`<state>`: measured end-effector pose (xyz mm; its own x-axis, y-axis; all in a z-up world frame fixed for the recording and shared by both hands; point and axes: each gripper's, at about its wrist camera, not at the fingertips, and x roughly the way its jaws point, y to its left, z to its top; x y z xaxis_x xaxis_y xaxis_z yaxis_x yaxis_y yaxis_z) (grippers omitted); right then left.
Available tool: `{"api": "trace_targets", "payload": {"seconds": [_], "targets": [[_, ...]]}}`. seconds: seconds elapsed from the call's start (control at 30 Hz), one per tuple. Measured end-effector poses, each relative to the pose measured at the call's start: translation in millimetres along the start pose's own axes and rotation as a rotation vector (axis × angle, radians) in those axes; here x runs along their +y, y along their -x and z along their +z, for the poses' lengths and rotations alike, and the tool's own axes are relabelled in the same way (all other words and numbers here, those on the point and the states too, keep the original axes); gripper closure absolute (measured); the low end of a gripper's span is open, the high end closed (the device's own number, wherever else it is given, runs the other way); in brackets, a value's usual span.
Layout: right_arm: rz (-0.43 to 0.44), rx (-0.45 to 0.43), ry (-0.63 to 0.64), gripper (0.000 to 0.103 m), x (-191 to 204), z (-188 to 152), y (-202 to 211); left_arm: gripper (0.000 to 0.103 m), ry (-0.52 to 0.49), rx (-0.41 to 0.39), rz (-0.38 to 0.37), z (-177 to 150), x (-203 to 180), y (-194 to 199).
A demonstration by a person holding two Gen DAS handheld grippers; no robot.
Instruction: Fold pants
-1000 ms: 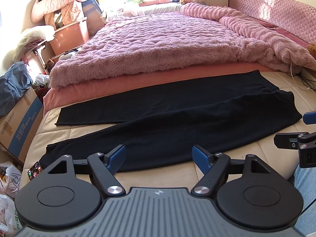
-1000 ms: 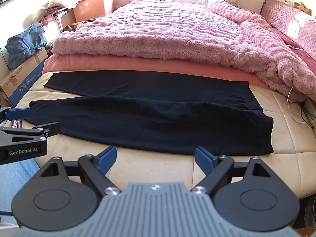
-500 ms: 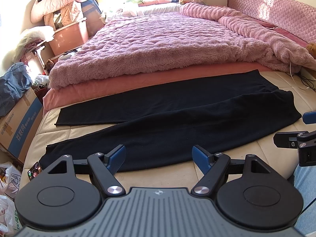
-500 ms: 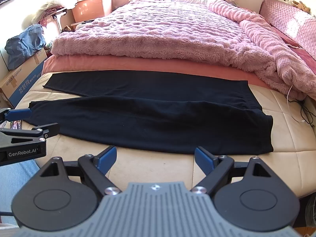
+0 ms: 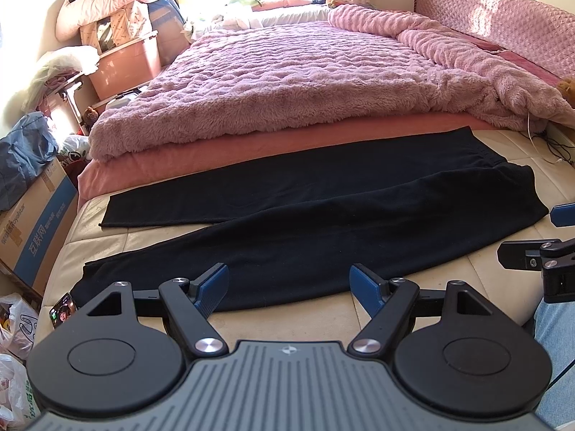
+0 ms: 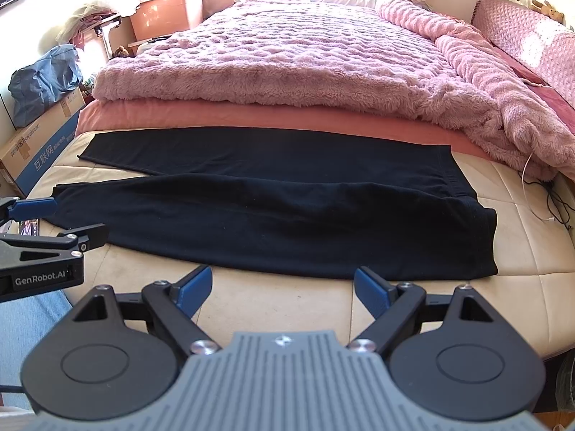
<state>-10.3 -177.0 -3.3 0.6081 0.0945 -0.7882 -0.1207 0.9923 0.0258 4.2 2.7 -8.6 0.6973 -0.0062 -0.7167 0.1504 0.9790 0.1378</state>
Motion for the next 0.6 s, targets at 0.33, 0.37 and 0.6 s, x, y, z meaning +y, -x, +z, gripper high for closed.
{"api": "trace_targets", "payload": {"seconds": [0.33, 0.37, 0.6], "targets": [[0.001, 0.001, 0.000, 0.021, 0.1, -0.6, 0.1, 0.013, 0.000, 0.000, -0.002, -0.6, 0.4, -1.0], [0.001, 0.001, 0.001, 0.021, 0.2, -0.6, 0.1, 0.013, 0.000, 0.000, -0.001, -0.8, 0.3, -1.5], [0.001, 0.001, -0.001, 0.021, 0.3, -0.8, 0.0, 0.013, -0.001, 0.001, -0.002, -0.3, 0.2, -0.3]]}}
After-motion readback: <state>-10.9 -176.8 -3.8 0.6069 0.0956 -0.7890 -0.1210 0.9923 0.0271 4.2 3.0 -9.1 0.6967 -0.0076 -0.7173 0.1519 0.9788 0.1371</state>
